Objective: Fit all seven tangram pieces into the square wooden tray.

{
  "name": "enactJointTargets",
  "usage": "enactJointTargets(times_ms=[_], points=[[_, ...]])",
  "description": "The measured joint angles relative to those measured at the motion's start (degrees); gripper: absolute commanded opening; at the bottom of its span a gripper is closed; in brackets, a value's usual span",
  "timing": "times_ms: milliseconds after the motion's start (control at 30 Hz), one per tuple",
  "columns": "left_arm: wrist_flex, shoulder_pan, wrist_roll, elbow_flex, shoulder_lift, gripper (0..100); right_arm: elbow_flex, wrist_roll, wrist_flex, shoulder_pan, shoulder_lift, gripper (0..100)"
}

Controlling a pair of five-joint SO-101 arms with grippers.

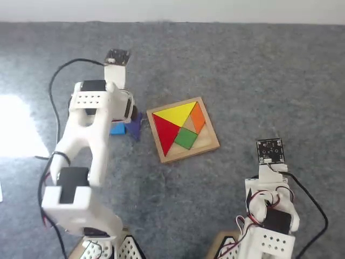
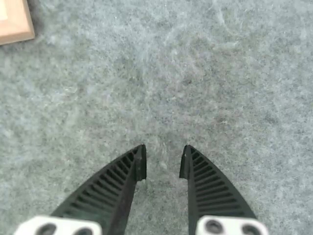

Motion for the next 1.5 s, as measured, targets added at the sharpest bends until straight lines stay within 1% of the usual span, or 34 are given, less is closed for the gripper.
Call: enactJointTargets(times_ms=[267, 400, 633, 1000, 1133, 1233, 1300, 1433, 1500], points=[[0.0, -2.6, -0.4, -1.7, 6.0, 24, 0.0, 0.0, 0.0, 0.0, 0.0, 13.7], [0.0, -2.0, -0.4, -1.8, 7.8, 24, 0.0, 0.0, 0.0, 0.0, 0.0, 13.7], [0.0, 1.2, -0.1, -2.1, 10.7, 24, 0.0, 0.0, 0.0, 0.0, 0.0, 13.7], [-1.4, 1.4, 0.2, -12.0, 19.6, 24, 0.0, 0.0, 0.0, 0.0, 0.0, 13.7], [-0.9, 1.4, 0.2, -13.0, 20.7, 24, 0.0, 0.0, 0.0, 0.0, 0.0, 13.7], [-1.0, 1.4, -1.7, -13.0, 20.7, 24, 0.0, 0.0, 0.0, 0.0, 0.0, 13.7], [-1.0, 1.4, -1.9, -13.0, 20.7, 22, 0.0, 0.0, 0.0, 0.0, 0.0, 13.7], [-0.8, 1.4, -2.2, -13.0, 20.7, 14, 0.0, 0.0, 0.0, 0.0, 0.0, 13.7], [0.4, 1.8, -2.3, -13.2, 20.7, 12, 0.0, 0.0, 0.0, 0.0, 0.0, 13.7]])
